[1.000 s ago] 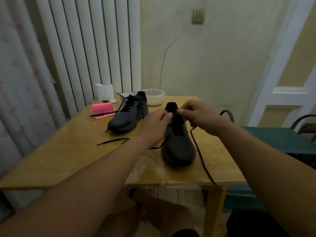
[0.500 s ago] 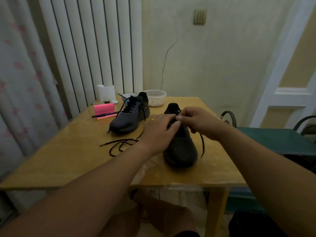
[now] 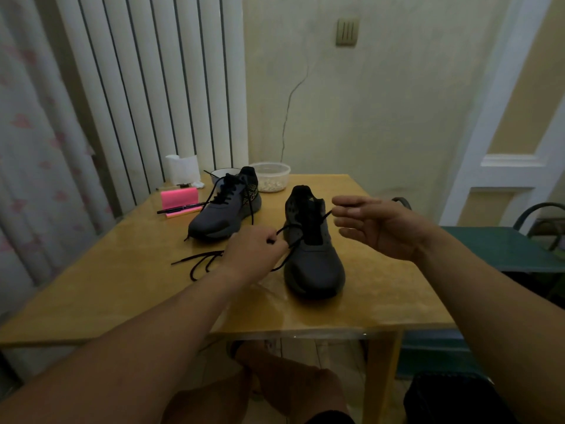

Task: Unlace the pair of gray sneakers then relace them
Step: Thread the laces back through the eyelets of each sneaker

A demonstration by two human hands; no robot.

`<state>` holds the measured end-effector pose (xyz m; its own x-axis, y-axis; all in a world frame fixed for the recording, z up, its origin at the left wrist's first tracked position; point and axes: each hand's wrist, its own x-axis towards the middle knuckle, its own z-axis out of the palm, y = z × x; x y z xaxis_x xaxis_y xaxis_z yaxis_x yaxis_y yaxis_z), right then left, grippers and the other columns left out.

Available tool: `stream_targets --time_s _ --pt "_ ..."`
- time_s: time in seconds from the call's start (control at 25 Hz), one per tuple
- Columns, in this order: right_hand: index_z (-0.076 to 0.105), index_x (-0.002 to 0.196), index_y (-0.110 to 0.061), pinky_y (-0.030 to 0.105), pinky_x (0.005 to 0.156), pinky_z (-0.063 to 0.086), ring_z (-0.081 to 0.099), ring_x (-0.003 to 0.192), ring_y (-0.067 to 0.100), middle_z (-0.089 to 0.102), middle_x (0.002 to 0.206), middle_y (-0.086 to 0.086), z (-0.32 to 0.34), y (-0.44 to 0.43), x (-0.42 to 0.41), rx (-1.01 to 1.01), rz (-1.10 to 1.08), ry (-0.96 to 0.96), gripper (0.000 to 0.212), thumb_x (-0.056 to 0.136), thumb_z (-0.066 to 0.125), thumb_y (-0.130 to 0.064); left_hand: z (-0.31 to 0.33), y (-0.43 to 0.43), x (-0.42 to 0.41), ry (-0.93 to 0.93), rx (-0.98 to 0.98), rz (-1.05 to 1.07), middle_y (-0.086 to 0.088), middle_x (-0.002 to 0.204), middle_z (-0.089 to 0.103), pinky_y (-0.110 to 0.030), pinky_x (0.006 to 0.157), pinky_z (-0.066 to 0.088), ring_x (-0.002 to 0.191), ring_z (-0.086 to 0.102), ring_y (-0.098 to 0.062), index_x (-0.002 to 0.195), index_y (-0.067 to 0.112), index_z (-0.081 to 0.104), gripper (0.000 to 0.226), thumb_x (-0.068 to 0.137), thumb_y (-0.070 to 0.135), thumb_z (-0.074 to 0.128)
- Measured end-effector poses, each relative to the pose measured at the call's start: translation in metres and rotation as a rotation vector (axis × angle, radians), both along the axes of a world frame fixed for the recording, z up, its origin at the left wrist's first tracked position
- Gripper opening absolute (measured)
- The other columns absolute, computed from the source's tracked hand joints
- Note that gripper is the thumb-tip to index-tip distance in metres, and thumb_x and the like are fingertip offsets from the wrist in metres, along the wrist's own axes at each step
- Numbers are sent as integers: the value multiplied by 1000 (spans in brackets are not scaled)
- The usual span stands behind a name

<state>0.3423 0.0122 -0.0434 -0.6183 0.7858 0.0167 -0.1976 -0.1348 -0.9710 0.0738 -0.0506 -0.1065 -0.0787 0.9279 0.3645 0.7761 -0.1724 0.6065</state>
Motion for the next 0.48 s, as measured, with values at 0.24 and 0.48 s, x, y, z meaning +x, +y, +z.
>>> stream_targets --time_s 0.24,0.48 --pt "72 118 -7 38 95 55 67 108 25 71 110 9 -16 -1 -8 218 -231 -337 25 107 54 -20 4 -3 17 162 108 -69 11 107 52 -32 88 34 94 50 -11 105 30 62 6 100 29 58" --pt "71 119 -11 36 70 54 52 69 20 56 77 3 -31 -1 2 185 -281 -478 27 110 49 -22 17 18 38 362 105 -133 5 130 56 -45 104 43 121 52 -20 130 29 65 30 105 24 50"
